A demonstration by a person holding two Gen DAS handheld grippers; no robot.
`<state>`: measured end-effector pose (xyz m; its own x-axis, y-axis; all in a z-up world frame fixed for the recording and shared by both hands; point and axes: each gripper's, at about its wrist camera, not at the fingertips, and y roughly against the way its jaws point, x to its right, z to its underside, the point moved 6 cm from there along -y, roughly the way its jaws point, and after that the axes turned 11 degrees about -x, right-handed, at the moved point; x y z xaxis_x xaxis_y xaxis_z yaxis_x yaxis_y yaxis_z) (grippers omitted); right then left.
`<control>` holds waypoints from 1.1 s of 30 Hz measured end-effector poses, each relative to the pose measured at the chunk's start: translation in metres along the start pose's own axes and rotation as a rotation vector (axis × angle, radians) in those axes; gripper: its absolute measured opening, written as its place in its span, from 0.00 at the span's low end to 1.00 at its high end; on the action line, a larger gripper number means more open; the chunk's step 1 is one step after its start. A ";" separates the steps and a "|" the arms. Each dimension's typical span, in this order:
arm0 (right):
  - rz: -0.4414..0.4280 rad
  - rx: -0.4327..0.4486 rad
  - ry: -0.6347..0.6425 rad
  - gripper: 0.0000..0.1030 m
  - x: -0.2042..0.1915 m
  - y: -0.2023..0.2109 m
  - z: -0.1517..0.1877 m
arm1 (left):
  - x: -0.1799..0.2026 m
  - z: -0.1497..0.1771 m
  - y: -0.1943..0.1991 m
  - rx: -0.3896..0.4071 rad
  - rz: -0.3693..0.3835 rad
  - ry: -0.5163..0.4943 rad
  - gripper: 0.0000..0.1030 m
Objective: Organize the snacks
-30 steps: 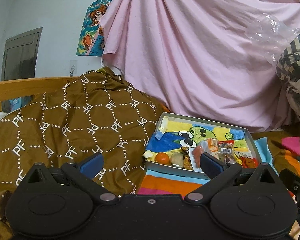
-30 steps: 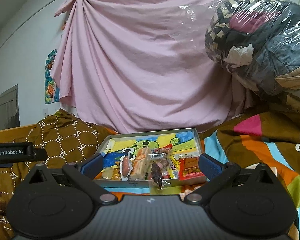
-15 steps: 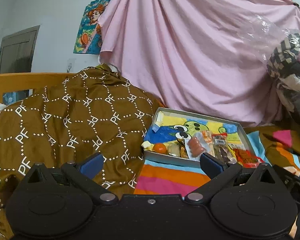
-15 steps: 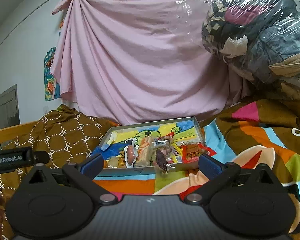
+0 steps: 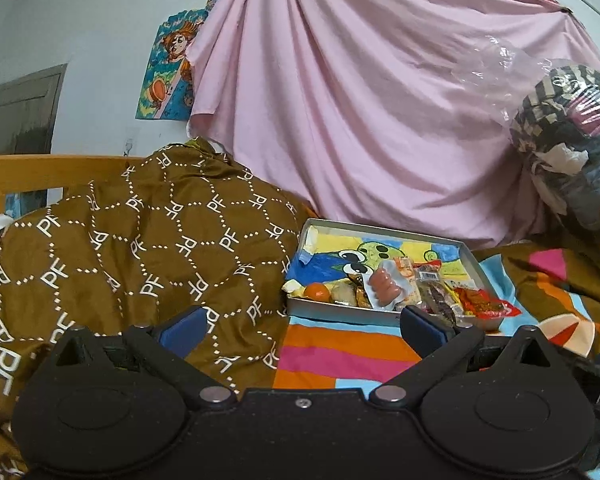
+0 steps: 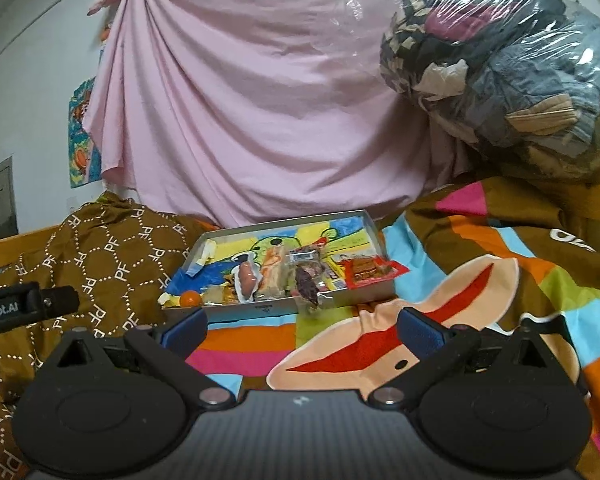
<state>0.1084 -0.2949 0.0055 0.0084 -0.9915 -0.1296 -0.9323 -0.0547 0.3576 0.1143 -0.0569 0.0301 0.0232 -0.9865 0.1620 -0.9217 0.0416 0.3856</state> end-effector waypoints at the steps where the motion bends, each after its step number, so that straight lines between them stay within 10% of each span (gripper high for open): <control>1: 0.003 0.000 -0.009 1.00 0.000 0.001 0.001 | -0.002 0.002 0.002 0.000 0.003 -0.006 0.99; 33: 0.024 -0.008 0.023 1.00 -0.024 0.002 0.019 | -0.021 0.028 -0.005 -0.068 -0.021 -0.059 0.99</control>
<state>0.0999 -0.2687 -0.0084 -0.0051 -0.9950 -0.0993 -0.9295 -0.0319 0.3674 0.1075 -0.0406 -0.0009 0.0175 -0.9948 0.1001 -0.8926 0.0296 0.4498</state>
